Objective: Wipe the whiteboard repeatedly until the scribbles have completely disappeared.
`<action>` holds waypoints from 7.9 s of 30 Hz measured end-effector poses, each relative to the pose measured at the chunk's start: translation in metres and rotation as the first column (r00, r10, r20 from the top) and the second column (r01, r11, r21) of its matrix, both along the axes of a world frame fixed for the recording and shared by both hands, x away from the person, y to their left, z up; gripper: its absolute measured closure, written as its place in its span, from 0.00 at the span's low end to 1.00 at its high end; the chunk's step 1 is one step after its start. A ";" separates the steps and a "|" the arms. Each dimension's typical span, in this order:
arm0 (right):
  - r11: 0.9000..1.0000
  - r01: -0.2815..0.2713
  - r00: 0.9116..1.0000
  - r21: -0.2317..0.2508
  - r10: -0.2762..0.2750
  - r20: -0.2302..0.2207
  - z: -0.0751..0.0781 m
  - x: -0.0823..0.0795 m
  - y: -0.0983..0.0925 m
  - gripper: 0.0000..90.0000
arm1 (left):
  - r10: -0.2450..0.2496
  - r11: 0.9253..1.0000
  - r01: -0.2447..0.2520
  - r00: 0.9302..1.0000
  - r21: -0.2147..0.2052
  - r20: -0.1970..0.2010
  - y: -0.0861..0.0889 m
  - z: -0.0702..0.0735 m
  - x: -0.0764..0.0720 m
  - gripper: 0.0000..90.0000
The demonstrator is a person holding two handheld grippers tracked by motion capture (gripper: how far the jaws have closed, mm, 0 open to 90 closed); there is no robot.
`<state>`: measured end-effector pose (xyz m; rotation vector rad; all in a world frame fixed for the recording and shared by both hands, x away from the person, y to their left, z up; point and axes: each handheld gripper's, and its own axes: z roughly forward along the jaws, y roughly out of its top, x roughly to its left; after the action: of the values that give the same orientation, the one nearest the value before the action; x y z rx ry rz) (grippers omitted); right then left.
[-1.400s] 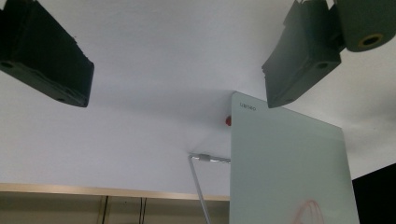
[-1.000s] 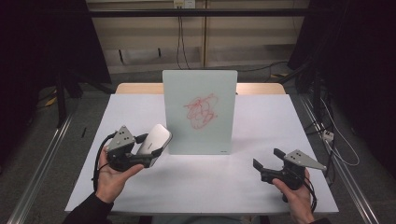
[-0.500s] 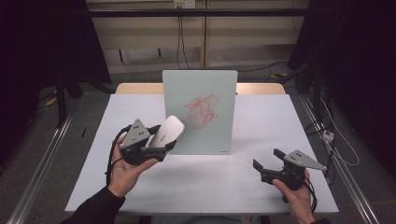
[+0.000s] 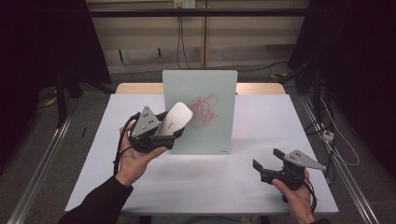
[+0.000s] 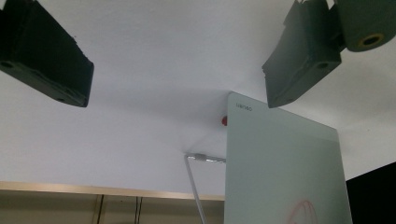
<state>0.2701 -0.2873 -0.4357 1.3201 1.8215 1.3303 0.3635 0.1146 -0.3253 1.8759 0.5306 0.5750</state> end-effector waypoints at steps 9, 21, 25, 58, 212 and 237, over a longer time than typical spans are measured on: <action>1.000 -0.001 1.000 0.002 0.001 -0.001 0.000 0.000 0.000 0.09 | 0.017 1.000 -0.017 0.998 0.006 0.054 -0.014 0.008 0.011 0.35; 1.000 -0.002 1.000 0.004 0.002 -0.002 0.000 0.000 0.000 0.09 | 0.059 0.998 -0.062 0.994 0.028 0.096 -0.030 0.008 0.032 0.35; 1.000 -0.004 1.000 0.005 0.004 -0.002 0.000 0.000 0.000 0.09 | 0.061 0.997 -0.065 0.993 0.034 0.104 -0.034 0.006 0.036 0.35; 1.000 -0.006 1.000 0.019 0.006 -0.004 0.000 0.000 -0.001 0.09 | -0.025 0.946 -0.070 0.958 0.316 0.287 -0.079 -0.042 0.020 0.35; 1.000 -0.003 1.000 0.025 0.003 -0.007 0.000 -0.001 -0.001 0.09 | -0.148 0.891 0.037 0.966 0.452 0.213 -0.075 -0.066 0.012 0.35; 1.000 -0.004 1.000 0.026 0.004 -0.007 0.000 0.000 -0.001 0.09 | -0.032 0.950 -0.047 0.969 0.310 0.245 -0.047 -0.020 0.036 0.35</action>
<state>0.2697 -0.2888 -0.4359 1.3364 1.8181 1.3573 0.3992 0.0679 -0.3454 2.0608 0.2930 0.9292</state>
